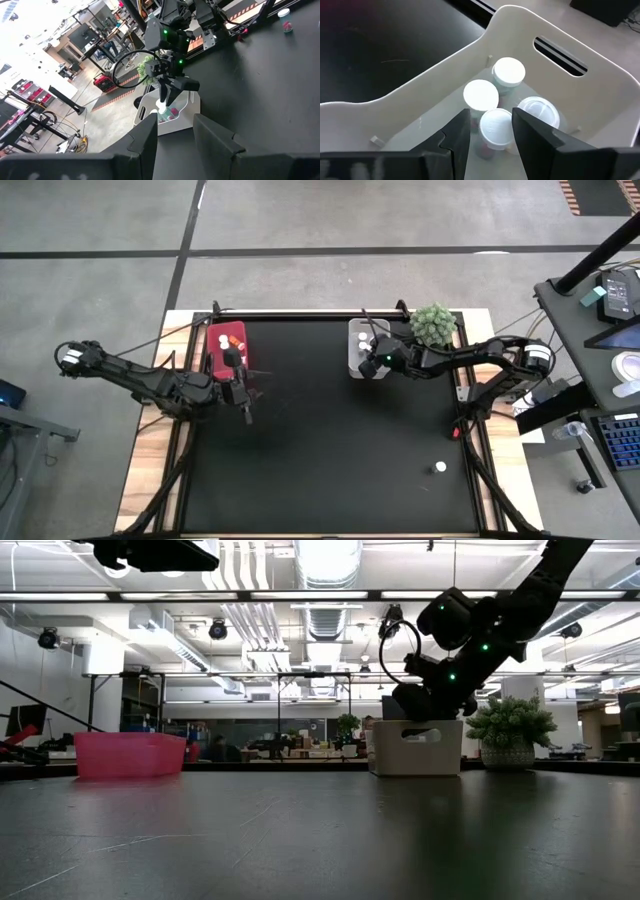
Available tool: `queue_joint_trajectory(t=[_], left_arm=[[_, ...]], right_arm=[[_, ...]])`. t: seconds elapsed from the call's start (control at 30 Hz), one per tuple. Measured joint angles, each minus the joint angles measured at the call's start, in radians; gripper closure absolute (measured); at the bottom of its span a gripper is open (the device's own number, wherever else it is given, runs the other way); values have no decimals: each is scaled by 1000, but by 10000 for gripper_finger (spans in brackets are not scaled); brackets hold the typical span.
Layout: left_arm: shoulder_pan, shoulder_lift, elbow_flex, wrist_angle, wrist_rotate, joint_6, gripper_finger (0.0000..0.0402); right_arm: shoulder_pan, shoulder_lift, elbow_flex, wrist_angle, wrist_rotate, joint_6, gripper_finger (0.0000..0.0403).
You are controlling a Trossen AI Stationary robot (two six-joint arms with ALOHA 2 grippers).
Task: Pick and place medicine bottles into bin by pill shape (circle, oval)
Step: Put the blue capsule bottle into the white bin
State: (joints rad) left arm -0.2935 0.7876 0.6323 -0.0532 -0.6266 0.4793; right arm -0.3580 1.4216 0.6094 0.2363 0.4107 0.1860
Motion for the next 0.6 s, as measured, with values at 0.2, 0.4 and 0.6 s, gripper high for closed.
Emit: queue_joint_trajectory(t=[0.2, 0.4, 0.6], left_arm=[[0, 0, 0, 0, 0, 0, 291], [0, 0, 0, 0, 0, 0, 291], [0, 0, 0, 0, 0, 0, 291]], right_arm=[[0, 0, 0, -1, -1, -4, 284], [0, 0, 0, 0, -16, -13, 270], [0, 0, 0, 0, -18, -13, 239]])
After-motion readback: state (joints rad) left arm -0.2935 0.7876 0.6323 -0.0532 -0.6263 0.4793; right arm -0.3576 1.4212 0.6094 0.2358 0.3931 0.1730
